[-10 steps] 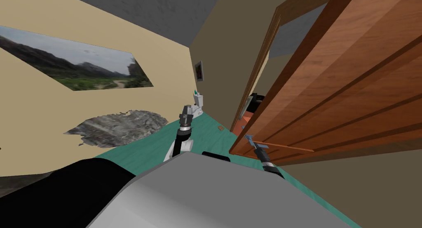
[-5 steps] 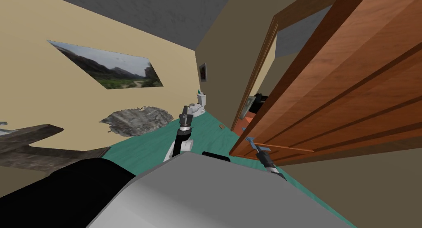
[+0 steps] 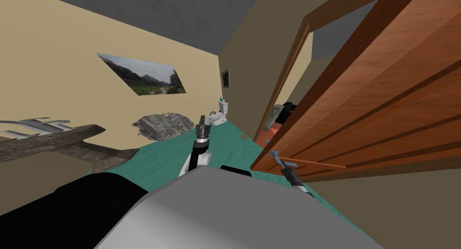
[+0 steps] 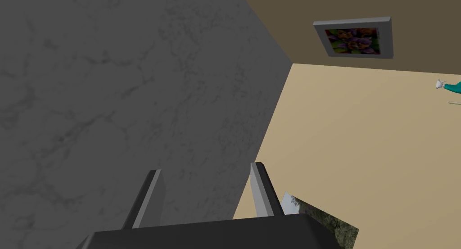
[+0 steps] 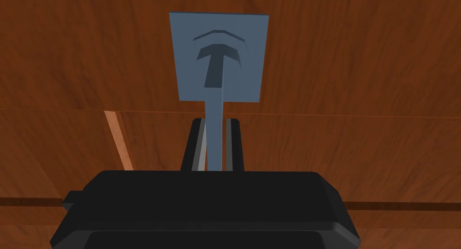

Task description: Pull the door open

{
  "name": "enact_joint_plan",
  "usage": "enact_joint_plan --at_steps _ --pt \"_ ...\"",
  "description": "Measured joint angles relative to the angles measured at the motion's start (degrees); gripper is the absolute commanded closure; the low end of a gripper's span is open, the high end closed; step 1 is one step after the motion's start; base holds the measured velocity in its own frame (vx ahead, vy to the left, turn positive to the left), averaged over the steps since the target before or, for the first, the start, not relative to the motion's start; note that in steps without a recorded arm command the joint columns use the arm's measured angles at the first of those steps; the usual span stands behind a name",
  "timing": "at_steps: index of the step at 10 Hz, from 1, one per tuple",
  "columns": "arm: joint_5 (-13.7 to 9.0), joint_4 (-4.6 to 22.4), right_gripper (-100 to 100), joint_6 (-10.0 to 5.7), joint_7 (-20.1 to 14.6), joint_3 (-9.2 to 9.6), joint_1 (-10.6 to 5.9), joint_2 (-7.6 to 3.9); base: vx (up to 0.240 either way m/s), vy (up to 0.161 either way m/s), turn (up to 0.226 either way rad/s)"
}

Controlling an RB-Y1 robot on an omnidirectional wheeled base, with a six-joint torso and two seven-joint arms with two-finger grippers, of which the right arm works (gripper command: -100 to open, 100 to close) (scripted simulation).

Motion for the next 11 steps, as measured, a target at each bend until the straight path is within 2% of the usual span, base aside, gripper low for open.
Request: enact_joint_plan --at_steps 1,3,5,7,8,9,10,11 --pt "0.1 2.3 100 -1.61 -0.2 0.21 -0.72 -0.06 -0.151 -0.06 0.067" --pt "0.2 0.9 100 -1.84 -0.4 0.31 0.98 -0.38 -0.175 -0.072 0.187" --pt "0.2 1.9 100 -3.29 -0.6 0.42 1.21 -0.63 -0.176 -0.062 0.141" --pt "0.2 1.4 100 -3.85 -0.8 0.48 1.99 -0.97 -0.117 -0.034 0.057" --pt "0.3 1.5 100 -3.84 -0.8 0.52 2.07 -0.95 -0.118 -0.046 0.094" --pt "0.4 1.8 100 -3.47 -0.7 0.37 1.49 -0.73 -0.188 -0.068 0.151" --pt "0.4 0.0 100 -2.1 -0.5 0.06 1.81 -0.58 -0.184 -0.078 0.138" --pt "0.6 1.0 100 -1.9 -0.3 -0.06 0.68 -0.28 -0.188 -0.073 0.102"
